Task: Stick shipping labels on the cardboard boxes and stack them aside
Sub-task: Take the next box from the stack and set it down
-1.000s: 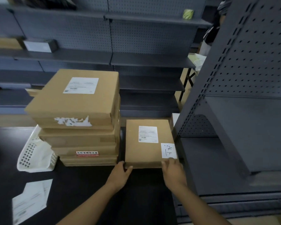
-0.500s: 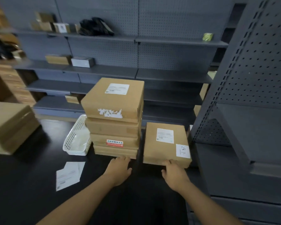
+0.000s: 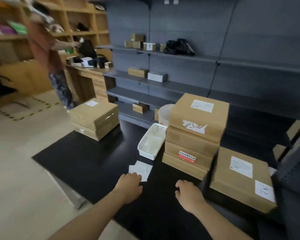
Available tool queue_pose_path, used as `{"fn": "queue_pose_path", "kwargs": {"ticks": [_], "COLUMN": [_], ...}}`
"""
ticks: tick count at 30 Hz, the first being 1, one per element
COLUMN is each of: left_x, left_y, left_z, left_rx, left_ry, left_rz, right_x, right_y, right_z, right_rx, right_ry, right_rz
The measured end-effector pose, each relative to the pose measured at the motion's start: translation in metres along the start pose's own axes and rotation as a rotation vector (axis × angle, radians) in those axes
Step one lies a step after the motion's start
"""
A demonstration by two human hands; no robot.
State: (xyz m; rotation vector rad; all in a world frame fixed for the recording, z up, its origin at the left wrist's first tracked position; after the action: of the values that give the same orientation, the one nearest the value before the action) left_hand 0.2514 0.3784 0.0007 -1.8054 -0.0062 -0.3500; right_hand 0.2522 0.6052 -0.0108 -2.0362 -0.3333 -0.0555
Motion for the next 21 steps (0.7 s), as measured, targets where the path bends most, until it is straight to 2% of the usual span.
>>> {"fn": "queue_pose_path", "kwargs": {"ticks": [10,15,21], "left_x": [0.092,0.141,0.168], "left_y": [0.064,0.09,0.116], "left_z": [-0.208,-0.279,-0.347], "left_rx": [0.123,0.195,0.266], "left_ry": [-0.384,-0.587,-0.782], "left_rz": [-0.125,-0.162,-0.216], "right_x": [-0.084,-0.11,-0.155], "right_y": [0.096,0.134,0.173], "right_z": [-0.21,-0.307,-0.39], "right_rx": [0.074,0.11,0.201], "right_ry": [-0.331,-0.53,-0.731], "right_rz": [-0.192,-0.318,-0.4]}}
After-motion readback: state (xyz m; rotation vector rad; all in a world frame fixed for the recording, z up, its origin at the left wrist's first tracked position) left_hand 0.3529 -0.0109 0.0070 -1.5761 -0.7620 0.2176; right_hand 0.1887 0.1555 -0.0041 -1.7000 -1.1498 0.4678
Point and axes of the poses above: each hand's wrist, its own x-axis away from the middle knuckle, its own y-axis out of the palm, z = x × y, the point moved 1 cm from there along -x, towards the middle knuckle, and after that the axes turned 14 degrees about -x, right-handed, at the moved point
